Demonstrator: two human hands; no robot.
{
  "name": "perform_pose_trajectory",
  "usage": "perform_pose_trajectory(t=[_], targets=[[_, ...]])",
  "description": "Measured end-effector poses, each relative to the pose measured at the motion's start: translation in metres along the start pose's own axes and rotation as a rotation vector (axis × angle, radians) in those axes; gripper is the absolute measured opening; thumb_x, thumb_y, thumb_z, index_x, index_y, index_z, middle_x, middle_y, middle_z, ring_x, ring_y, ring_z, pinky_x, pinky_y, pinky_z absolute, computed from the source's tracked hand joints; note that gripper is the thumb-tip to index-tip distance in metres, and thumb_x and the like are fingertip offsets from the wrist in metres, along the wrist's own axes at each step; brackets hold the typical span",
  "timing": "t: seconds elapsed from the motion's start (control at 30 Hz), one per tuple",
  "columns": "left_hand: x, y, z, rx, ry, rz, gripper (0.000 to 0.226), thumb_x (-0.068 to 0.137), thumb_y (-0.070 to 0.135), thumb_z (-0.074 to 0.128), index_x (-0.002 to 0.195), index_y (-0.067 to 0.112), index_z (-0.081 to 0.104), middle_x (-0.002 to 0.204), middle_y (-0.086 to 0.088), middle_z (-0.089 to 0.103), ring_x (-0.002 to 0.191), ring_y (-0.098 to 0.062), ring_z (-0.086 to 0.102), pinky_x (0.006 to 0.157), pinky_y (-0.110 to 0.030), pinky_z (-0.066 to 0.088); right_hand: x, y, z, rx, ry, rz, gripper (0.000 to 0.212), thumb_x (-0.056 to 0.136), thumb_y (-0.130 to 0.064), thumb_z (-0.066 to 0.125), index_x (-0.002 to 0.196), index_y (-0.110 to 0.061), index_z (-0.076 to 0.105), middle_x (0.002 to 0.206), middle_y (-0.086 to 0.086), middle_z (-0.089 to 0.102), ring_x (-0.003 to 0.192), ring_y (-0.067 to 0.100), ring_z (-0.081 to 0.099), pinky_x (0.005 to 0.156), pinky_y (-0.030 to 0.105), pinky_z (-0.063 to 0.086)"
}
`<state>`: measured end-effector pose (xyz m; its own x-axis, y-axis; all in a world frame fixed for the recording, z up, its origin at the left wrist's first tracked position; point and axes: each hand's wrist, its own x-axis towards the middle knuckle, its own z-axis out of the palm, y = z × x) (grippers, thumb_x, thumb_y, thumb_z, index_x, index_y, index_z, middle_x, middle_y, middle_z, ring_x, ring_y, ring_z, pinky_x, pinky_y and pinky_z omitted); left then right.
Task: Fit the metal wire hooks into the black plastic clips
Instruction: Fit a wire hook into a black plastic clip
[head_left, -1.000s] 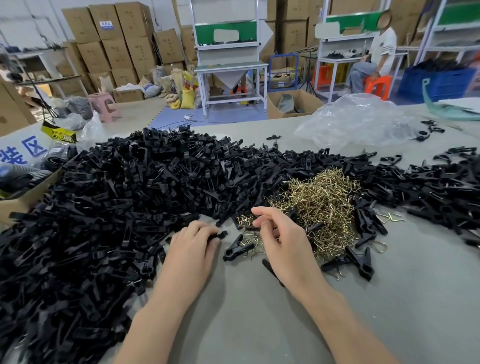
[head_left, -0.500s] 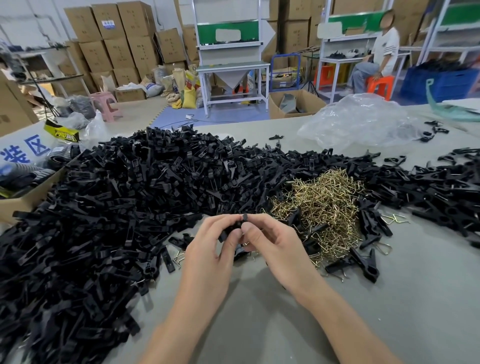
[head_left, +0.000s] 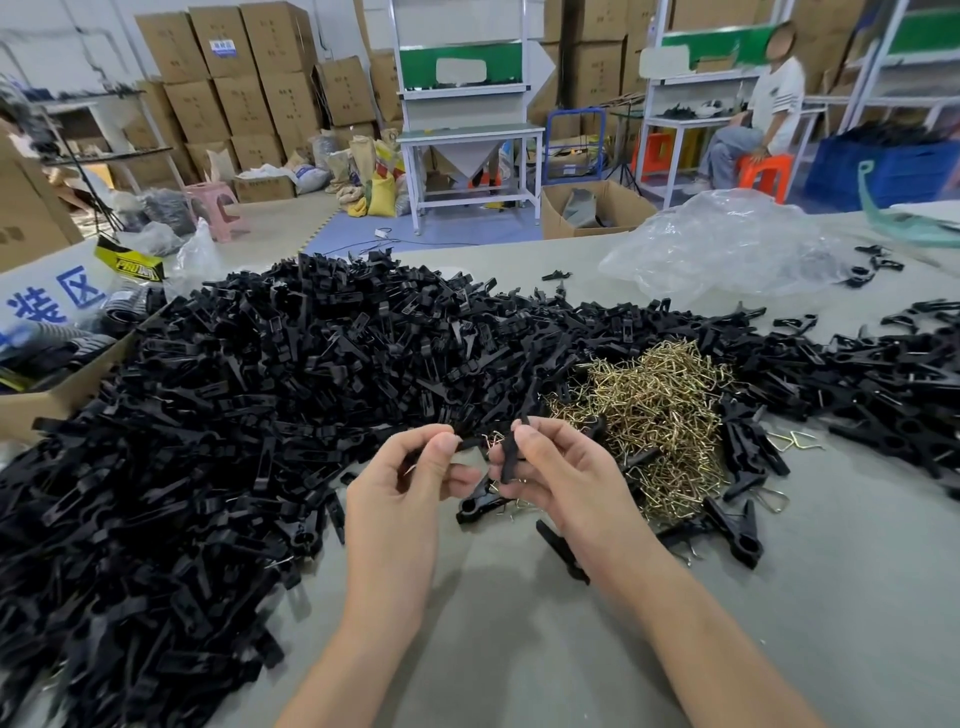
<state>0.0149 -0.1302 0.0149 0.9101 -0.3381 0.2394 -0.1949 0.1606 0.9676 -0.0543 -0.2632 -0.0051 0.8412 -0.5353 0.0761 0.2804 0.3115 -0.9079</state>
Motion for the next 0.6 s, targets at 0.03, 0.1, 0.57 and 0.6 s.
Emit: perform_pose_trajectory(t=[0.03,0.1,0.57,0.6], targets=[[0.0011,-0.0007,-0.0007,-0.026,-0.009,-0.022,0.013,0.098,0.018,0.061,0.103,0.015,0.072,0.08,0.0,0.078,0.078,-0.012,0.075,0.068,-0.01,0.053,0.0004,0.0001,-0.0002,-0.005,-0.003,0.001,0.009,0.101,-0.015,0.059,0.106,-0.01,0.066,0.093,0.012,0.076,0.082,0.02,0.072,0.071,0.024,0.057],[0.0025,-0.0022,-0.0021,-0.097,-0.057,-0.066,0.018,0.1,0.012,0.058,0.111,0.015,0.071,0.092,0.0,0.079,0.09,-0.011,0.075,0.075,-0.01,0.053,0.0011,0.0,-0.0006,-0.019,-0.007,0.0,0.011,0.101,-0.012,0.06,0.109,-0.011,0.067,0.094,0.01,0.076,0.083,0.019,0.072,0.073,0.024,0.057],[-0.0044,-0.0092,-0.0029,0.21,-0.17,0.024,0.017,0.097,0.042,0.057,0.088,0.034,0.069,0.069,0.002,0.072,0.063,-0.009,0.067,0.059,-0.011,0.047,-0.0035,-0.0057,-0.0041,-0.293,0.0,-0.103,0.023,0.095,-0.015,0.069,0.105,-0.034,0.077,0.102,-0.007,0.077,0.096,0.007,0.071,0.086,0.025,0.058],[-0.0038,-0.0093,-0.0027,0.197,-0.176,0.025,0.017,0.098,0.038,0.058,0.087,0.031,0.069,0.065,0.001,0.069,0.06,-0.01,0.065,0.058,-0.013,0.047,-0.0043,-0.0052,-0.0033,-0.317,-0.019,-0.095,0.024,0.095,-0.014,0.07,0.105,-0.034,0.076,0.102,-0.008,0.077,0.097,0.005,0.071,0.085,0.023,0.057]])
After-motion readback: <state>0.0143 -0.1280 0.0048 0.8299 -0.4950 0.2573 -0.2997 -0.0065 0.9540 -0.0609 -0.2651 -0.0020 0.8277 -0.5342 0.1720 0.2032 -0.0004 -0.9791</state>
